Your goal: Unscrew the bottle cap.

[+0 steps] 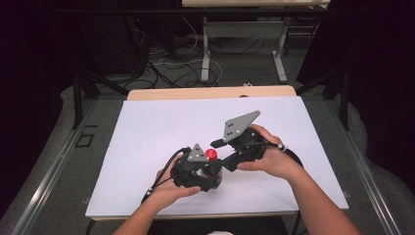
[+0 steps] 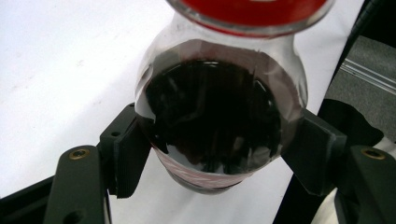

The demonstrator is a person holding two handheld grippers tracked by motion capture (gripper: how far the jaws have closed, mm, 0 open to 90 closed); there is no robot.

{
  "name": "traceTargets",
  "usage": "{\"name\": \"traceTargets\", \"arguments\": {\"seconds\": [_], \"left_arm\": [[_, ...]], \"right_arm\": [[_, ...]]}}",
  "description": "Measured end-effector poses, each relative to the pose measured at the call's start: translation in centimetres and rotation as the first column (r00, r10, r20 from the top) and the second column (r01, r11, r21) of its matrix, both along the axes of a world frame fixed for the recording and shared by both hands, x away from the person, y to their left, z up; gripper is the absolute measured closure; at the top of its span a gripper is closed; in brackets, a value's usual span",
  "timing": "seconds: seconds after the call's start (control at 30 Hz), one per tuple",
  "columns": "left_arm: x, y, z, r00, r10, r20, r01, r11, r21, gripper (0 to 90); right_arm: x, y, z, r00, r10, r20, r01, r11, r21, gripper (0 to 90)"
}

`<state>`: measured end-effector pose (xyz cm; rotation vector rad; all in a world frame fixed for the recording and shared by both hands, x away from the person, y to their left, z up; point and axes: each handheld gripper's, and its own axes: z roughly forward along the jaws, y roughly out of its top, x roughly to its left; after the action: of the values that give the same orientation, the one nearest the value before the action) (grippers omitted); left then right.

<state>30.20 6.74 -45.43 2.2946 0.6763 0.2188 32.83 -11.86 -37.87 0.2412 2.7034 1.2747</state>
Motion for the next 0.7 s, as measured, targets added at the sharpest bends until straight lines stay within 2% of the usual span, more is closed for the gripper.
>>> {"name": "traceTargets", "arguments": {"seconds": [0.03, 0.1, 0.13, 0.17, 0.2, 0.23, 0.27, 0.33, 0.37, 0.4, 0.43, 0.47, 0.5, 0.53, 0.6, 0.63, 0.67, 0.7], "left_arm": [[0.0, 0.0, 0.0, 1.0, -0.003, -0.005, 0.003, 1.0, -0.002, 30.8], [0.0, 0.0, 0.0, 1.0, 0.001, -0.005, -0.001, 1.0, -0.002, 30.8], [0.0, 0.0, 0.0, 1.0, 0.003, -0.001, -0.003, 1.0, 0.0, 30.8], [0.0, 0.0, 0.0, 1.0, 0.0, 0.006, 0.0, 1.0, -0.003, 30.8], [0.0, 0.0, 0.0, 1.0, 0.002, 0.005, -0.002, 1.0, -0.003, 30.8], [0.0, 0.0, 0.1, 1.0, 0.002, 0.0, -0.002, 1.0, 0.002, 30.8], [0.1, 0.1, 0.2, 1.0, -0.005, -0.007, 0.005, 1.0, 0.008, 30.8], [0.1, 0.2, 0.2, 1.0, -0.002, -0.004, 0.002, 1.0, 0.008, 30.8], [0.2, 0.3, 0.2, 1.0, -0.001, -0.005, 0.001, 1.0, 0.009, 30.8], [0.1, 0.2, 0.1, 1.0, 0.008, 0.005, -0.008, 1.0, -0.003, 30.8], [0.1, 0.2, 0.1, 0.9999, 0.013, -0.002, -0.013, 0.9999, -0.007, 30.8], [0.1, 0.2, 0.1, 1.0, 0.009, -0.001, -0.009, 1.0, 0.0, 30.8], [0.0, 0.2, 0.1, 0.9999, 0.01, 0.002, -0.01, 0.9999, -0.004, 30.8], [0.0, 0.2, 0.1, 1.0, 0.008, 0.002, -0.008, 0.9999, -0.008, 30.8], [0.0, 0.2, 0.1, 1.0, 0.004, 0.003, -0.003, 0.9999, -0.01, 30.8], [0.0, 0.1, 0.1, 1.0, 0.004, 0.001, -0.004, 0.9999, -0.011, 30.8], [-0.1, 0.1, 0.1, 1.0, -0.002, 0.0, 0.002, 1.0, 0.0, 30.8], [0.0, 0.1, 0.1, 0.9999, -0.013, 0.0, 0.013, 0.9999, 0.01, 30.8]], "right_arm": [[-0.3, 0.2, 0.0, 0.9998, -0.021, 0.002, 0.021, 1.0, -0.003, 42.1], [-0.8, 0.7, -0.1, 0.9952, -0.098, 0.007, 0.098, 0.995, 0.002, 43.2], [-1.0, 1.0, -0.2, 0.99, -0.141, 0.004, 0.141, 0.99, 0.018, 43.6], [-1.3, 1.4, -0.2, 0.9791, -0.203, 0.015, 0.203, 0.979, 0.019, 45.5], [-1.3, 1.4, -0.2, 0.9791, -0.203, 0.015, 0.203, 0.979, 0.019, 45.5], [-1.4, 1.6, -0.3, 0.973, -0.23, 0.017, 0.23, 0.973, 0.014, 47.2], [-1.5, 1.7, -0.3, 0.9657, -0.259, -0.007, 0.26, 0.966, 0.02, 51.6], [-1.5, 1.7, -0.3, 0.9652, -0.261, -0.014, 0.261, 0.965, 0.02, 53.7], [-1.6, 1.7, -0.3, 0.9618, -0.272, -0.026, 0.273, 0.961, 0.033, 55.5], [-1.6, 1.6, -0.3, 0.9628, -0.268, -0.034, 0.269, 0.963, 0.032, 58.2], [-1.6, 1.5, -0.3, 0.9663, -0.254, -0.04, 0.256, 0.966, 0.036, 60.0], [-1.3, 1.3, -0.2, 0.9739, -0.22, -0.056, 0.222, 0.974, 0.035, 60.3], [-1.3, 1.3, -0.2, 0.9739, -0.22, -0.056, 0.222, 0.974, 0.035, 60.3], [-1.1, 1.2, -0.3, 0.979, -0.195, -0.06, 0.198, 0.979, 0.053, 60.4], [-0.9, 1.0, -0.2, 0.9808, -0.185, -0.06, 0.188, 0.981, 0.048, 60.4], [-0.7, 0.9, -0.2, 0.9874, -0.151, -0.047, 0.154, 0.987, 0.049, 60.4], [-0.5, 0.8, -0.3, 0.996, -0.086, -0.026, 0.087, 0.995, 0.04, 60.5], [-0.1, 0.6, -0.3, 0.9992, -0.035, -0.018, 0.036, 0.999, 0.035, 60.6]]}}
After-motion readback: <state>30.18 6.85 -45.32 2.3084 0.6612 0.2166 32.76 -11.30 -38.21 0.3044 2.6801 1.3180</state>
